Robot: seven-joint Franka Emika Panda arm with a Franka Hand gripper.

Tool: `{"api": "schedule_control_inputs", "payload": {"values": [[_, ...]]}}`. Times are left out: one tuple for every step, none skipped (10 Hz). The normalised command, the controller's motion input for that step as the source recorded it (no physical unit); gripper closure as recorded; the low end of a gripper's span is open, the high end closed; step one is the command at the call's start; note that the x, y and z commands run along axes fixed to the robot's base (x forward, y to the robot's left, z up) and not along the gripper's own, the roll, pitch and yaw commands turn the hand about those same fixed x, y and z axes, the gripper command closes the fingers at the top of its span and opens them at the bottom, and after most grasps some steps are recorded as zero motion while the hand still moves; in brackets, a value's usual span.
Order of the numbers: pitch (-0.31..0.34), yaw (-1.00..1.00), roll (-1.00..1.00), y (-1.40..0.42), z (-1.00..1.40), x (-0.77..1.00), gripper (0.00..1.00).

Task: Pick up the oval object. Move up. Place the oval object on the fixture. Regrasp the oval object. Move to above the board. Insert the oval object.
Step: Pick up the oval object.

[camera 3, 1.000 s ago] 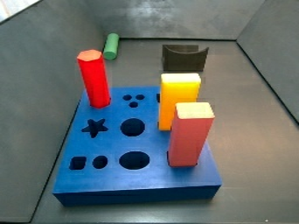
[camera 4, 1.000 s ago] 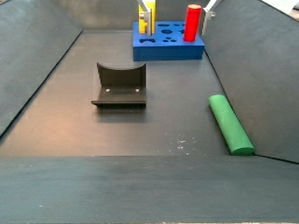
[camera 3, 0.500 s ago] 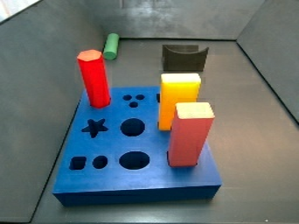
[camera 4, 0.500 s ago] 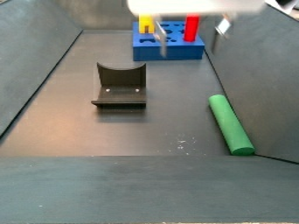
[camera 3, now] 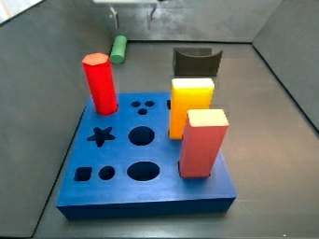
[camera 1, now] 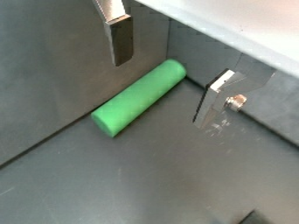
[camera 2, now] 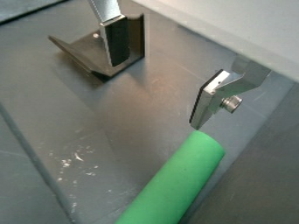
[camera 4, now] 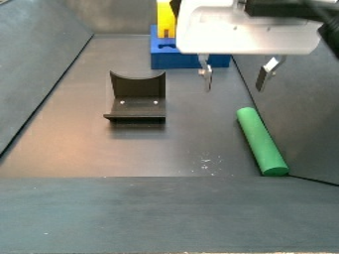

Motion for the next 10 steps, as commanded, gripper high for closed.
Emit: {"api": "schedule_control_inputs", "payload": {"values": [[-0.196, 0.00, 0.02, -0.02, -0.87, 0.00, 0.00], [-0.186, 0.00, 0.08, -0.07, -0.90, -0.10, 0.00], [-0.111, 0.00, 0.14, 0.00, -0.98, -0.37, 0.00], [-0.084, 0.00, 0.16, 0.00, -0.96, -0.55, 0.00], [-0.091, 0.00, 0.17, 0.00, -0.93, -0.59, 0.00], [-0.110, 0.00, 0.16, 0.00, -0.91, -0.59, 0.00], [-0.169, 0.00, 0.09, 0.00, -0.93, -0.24, 0.00], [-0.206, 0.00, 0.06, 0.00, -0.80, 0.00, 0.00], [-0.226, 0.00, 0.03, 0.00, -0.75, 0.04, 0.00], [-0.219, 0.00, 0.00, 0.02, -0.74, 0.16, 0.00]]}}
